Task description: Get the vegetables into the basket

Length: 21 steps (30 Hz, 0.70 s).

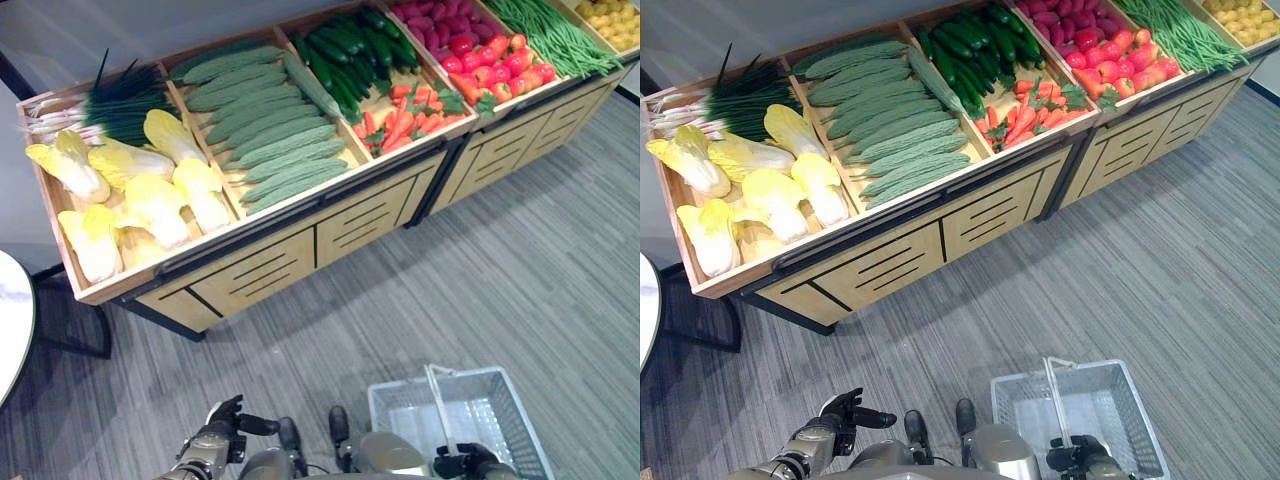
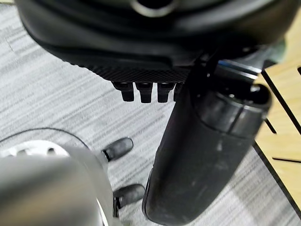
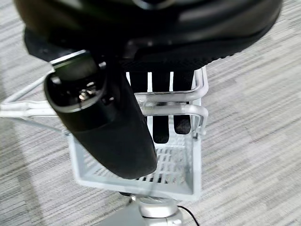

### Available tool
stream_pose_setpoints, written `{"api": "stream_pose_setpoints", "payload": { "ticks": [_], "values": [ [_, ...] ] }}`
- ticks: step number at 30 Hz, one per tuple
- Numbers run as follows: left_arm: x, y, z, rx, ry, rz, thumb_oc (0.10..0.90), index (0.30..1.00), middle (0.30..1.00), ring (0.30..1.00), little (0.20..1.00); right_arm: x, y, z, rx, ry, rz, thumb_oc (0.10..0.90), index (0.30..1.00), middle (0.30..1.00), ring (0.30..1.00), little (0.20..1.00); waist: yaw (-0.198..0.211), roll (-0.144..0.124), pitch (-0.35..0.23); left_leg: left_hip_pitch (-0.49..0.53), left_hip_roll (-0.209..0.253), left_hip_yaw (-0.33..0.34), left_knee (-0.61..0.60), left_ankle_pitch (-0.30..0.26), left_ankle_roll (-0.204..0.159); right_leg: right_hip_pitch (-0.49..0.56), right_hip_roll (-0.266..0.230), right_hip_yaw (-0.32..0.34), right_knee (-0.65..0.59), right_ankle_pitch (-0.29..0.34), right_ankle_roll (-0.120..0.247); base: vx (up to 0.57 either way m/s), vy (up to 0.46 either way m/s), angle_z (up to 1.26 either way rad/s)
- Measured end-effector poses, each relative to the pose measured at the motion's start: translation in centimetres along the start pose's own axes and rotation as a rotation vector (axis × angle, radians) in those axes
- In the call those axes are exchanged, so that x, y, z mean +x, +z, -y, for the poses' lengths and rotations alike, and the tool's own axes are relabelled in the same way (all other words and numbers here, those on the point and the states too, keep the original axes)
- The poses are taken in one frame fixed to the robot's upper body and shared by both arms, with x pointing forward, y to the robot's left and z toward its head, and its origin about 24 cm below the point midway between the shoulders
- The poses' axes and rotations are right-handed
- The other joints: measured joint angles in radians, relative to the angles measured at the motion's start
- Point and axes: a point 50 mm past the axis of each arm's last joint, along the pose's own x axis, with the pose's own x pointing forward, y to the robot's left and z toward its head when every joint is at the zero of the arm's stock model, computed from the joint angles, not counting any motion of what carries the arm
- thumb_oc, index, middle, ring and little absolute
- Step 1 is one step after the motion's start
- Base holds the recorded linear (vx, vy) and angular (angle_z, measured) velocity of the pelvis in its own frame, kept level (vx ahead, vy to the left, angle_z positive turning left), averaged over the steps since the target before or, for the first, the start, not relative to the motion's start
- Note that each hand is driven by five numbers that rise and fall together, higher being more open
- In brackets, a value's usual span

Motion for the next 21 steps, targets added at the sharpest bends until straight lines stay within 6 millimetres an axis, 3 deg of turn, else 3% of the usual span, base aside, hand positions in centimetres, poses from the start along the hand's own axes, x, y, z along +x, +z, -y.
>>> {"api": "stream_pose_setpoints", "payload": {
  "ticks": [3,6,7,8,10,11,13,17,21],
  "values": [
    [0.0,0.6,-0.4,-0.043,0.019,0.03,0.9,1.0,1.0,1.0,1.0,0.0,0.0,0.0,0.0,0.0,0.002,0.4,0.3,0.3,0.3,0.3,0.001,0.004,-0.002,0.009,-0.012,0.002,-0.006,-0.003,0.013,0.0,-0.012,0.002,0.018,-0.013,0.021,-0.03,0.056,0.03],
    [-0.5,3.6,-0.2,-0.1,0.012,0.175,0.9,1.0,1.0,1.0,1.0,0.0,0.3,0.0,0.005,-0.001,0.016,0.4,0.3,0.3,0.3,0.3,0.017,0.013,-0.005,0.015,-0.025,-0.004,-0.019,0.002,0.026,-0.01,-0.023,-0.004,0.04,-0.026,0.029,-0.06,0.049,0.07],
    [-1.0,4.9,-0.1,-0.121,-0.001,0.247,0.9,1.0,1.0,1.0,1.0,0.0,0.4,0.0,0.018,-0.002,0.022,0.4,0.3,0.3,0.3,0.3,0.018,0.015,-0.003,0.014,-0.026,-0.007,-0.024,0.006,0.029,-0.013,-0.024,-0.009,0.041,-0.026,0.03,-0.02,0.011,0.2],
    [-2.9,8.2,0.0,-0.153,-0.044,0.456,0.9,1.0,1.0,1.0,1.0,-0.1,0.0,0.1,0.043,-0.006,0.032,0.4,0.3,0.3,0.3,0.3,0.026,0.018,-0.003,0.014,-0.03,-0.018,-0.039,0.016,0.032,-0.016,-0.027,-0.019,0.045,-0.026,0.03,-0.02,0.005,0.22],
    [-4.3,11.1,0.1,-0.167,-0.071,0.607,0.9,1.0,1.0,1.0,1.0,-0.1,0.1,0.2,0.047,-0.01,0.038,0.4,0.3,0.3,0.3,0.3,0.031,0.023,-0.005,0.019,-0.032,-0.023,-0.039,0.017,0.034,-0.013,-0.029,-0.024,0.051,-0.032,0.035,-0.02,0.001,0.12],
    [-5.9,13.6,-0.5,-0.155,-0.07,0.729,0.9,1.0,1.0,1.0,1.0,-0.1,0.5,0.2,0.059,-0.011,0.06,0.4,0.3,0.3,0.3,0.3,0.026,0.027,-0.007,0.019,-0.033,-0.024,-0.039,0.017,0.033,-0.015,-0.03,-0.024,0.057,-0.036,0.037,0.0,0.0,0.0],
    [-7.6,16.1,-1.7,-0.108,-0.028,0.868,0.9,1.0,1.0,1.0,1.0,-0.2,0.7,0.4,0.079,-0.018,0.083,0.4,0.3,0.3,0.3,0.3,0.022,0.039,-0.008,0.025,-0.033,-0.026,-0.052,0.018,0.03,-0.015,-0.029,-0.026,0.059,-0.039,0.04,0.0,0.0,0.0],
    [-8.7,17.6,-3.8,-0.061,0.076,0.949,0.9,1.0,1.0,1.0,1.0,-0.2,0.2,0.6,0.085,-0.023,0.071,0.4,0.3,0.3,0.3,0.3,0.015,0.048,-0.014,0.028,-0.032,-0.025,-0.053,0.021,0.029,-0.013,-0.028,-0.027,0.052,-0.039,0.039,0.02,-0.012,0.01],
    [-8.8,19.5,-7.5,0.148,0.296,0.964,0.9,1.0,1.0,1.0,1.0,-0.2,-0.1,1.1,0.079,-0.034,0.064,0.4,0.3,0.3,0.3,0.3,0.004,0.049,-0.014,0.028,-0.03,-0.022,-0.053,0.021,0.03,-0.011,-0.025,-0.025,0.039,-0.039,0.039,0.03,-0.016,-0.02]
  ]
}}
